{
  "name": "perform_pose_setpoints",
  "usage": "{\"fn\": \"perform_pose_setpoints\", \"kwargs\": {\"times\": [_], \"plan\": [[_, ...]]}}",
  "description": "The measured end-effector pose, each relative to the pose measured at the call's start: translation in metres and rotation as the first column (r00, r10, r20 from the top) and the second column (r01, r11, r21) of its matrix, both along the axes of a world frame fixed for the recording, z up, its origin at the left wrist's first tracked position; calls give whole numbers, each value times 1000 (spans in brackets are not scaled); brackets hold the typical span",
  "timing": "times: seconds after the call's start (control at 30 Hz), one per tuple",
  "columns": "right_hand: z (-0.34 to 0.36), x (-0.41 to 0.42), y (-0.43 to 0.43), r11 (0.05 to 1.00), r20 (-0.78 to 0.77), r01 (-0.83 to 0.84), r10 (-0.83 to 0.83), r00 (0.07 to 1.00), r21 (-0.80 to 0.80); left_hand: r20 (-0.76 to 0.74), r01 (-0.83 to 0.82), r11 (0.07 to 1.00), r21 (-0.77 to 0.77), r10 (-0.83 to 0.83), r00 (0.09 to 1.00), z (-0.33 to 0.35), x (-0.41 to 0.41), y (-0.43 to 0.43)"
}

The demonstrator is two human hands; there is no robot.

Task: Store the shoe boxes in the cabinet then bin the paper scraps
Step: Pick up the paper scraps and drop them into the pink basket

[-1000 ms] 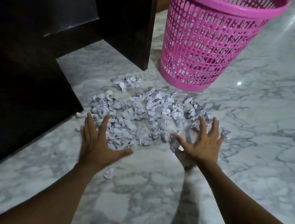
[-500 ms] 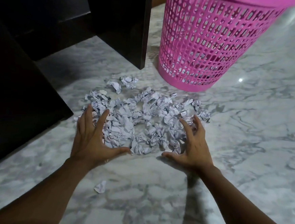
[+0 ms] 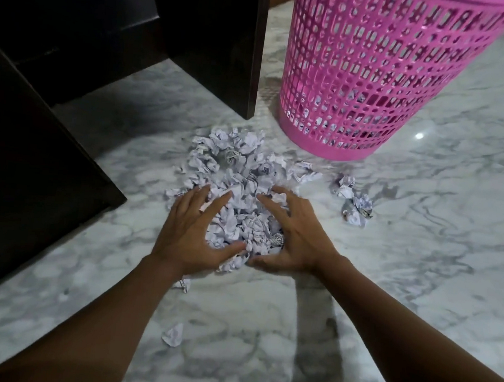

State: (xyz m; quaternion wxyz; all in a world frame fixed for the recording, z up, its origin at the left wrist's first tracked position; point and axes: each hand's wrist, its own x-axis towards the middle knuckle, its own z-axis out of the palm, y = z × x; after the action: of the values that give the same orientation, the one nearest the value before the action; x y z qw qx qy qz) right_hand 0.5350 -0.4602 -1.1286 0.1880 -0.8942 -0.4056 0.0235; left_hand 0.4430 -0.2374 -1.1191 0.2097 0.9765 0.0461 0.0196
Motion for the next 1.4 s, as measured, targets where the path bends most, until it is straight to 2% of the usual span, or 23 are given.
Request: {"fn": "perform_pose_setpoints", "kwargs": {"times": [0.1,0.27,0.43,0.67,0.87,1.0,1.2,1.4], "plan": [[-5,0,11,999,4,-40,40,999,15,110,16,1000,-2,-16,994,-10,-2,-5],[-12,-7,24,984,-5,-46,48,999,174,219,-17,999,-39,25,975,-18,-3,-12],[-16,-10,29,984,-36,-17,24,999,180,290,-10,1000,-29,18,957,-19,3,-19],[-20,-15,32,959,-144,14,28,989,284,332,0,1000,10,-4,943,-15,5,-20],[-8,-24,30,940,-221,62,14,975,335,312,34,995,-90,-4,950,1,-2,-20],[27,-18,27,917,-242,118,-24,970,381,355,62,985,-164,0,935,30,10,-23],[114,10,26,870,-278,94,51,959,483,515,99,966,-239,40,856,100,40,-21],[234,41,20,867,-159,34,53,986,498,684,191,936,-295,67,727,209,80,-30]]}}
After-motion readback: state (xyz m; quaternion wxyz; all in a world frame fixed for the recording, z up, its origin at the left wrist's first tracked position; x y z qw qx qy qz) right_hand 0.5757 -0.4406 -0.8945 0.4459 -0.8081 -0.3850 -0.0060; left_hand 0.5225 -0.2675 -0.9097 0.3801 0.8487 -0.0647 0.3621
